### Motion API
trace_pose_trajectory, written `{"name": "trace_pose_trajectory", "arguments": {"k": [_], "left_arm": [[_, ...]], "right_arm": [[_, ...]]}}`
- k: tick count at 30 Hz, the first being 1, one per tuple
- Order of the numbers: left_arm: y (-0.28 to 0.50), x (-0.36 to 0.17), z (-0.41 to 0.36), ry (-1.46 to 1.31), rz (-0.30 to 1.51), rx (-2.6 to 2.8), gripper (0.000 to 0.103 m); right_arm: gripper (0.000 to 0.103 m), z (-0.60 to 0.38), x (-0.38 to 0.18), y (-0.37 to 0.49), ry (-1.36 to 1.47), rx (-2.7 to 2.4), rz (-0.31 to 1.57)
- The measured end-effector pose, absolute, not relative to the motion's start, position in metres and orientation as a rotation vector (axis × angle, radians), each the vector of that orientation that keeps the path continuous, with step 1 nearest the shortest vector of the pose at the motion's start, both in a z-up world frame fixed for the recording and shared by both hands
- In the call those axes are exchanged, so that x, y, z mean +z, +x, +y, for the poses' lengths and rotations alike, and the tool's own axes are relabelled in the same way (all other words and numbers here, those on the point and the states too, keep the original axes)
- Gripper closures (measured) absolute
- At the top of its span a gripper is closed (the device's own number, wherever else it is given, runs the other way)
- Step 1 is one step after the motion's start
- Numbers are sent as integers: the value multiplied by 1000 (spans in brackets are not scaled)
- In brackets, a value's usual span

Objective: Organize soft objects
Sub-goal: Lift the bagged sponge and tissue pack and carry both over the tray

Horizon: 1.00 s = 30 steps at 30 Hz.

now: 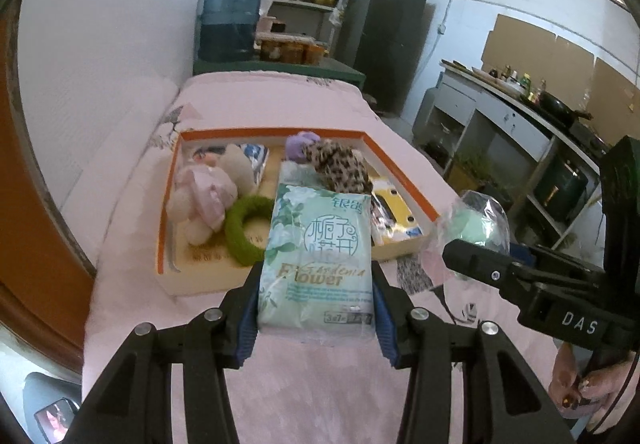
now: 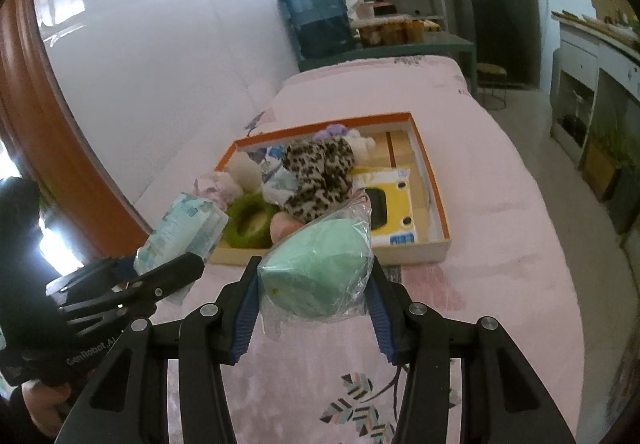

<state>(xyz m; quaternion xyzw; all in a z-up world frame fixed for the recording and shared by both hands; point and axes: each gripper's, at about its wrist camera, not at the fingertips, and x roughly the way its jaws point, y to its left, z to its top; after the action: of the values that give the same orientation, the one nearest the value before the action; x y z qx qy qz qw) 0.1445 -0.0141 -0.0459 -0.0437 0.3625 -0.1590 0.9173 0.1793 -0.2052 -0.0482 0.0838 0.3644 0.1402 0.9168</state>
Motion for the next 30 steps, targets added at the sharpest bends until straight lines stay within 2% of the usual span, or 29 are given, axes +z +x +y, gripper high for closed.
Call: {"name": "trace_pose_trajectory", "arguments": {"k": [18, 30], "left_arm": [[185, 0, -16, -88, 662, -295, 55], [251, 8, -14, -74, 683, -254, 55]], "right_arm": [[53, -210, -18, 208, 103, 287, 686], [53, -225, -13, 278, 27, 275, 701]]}}
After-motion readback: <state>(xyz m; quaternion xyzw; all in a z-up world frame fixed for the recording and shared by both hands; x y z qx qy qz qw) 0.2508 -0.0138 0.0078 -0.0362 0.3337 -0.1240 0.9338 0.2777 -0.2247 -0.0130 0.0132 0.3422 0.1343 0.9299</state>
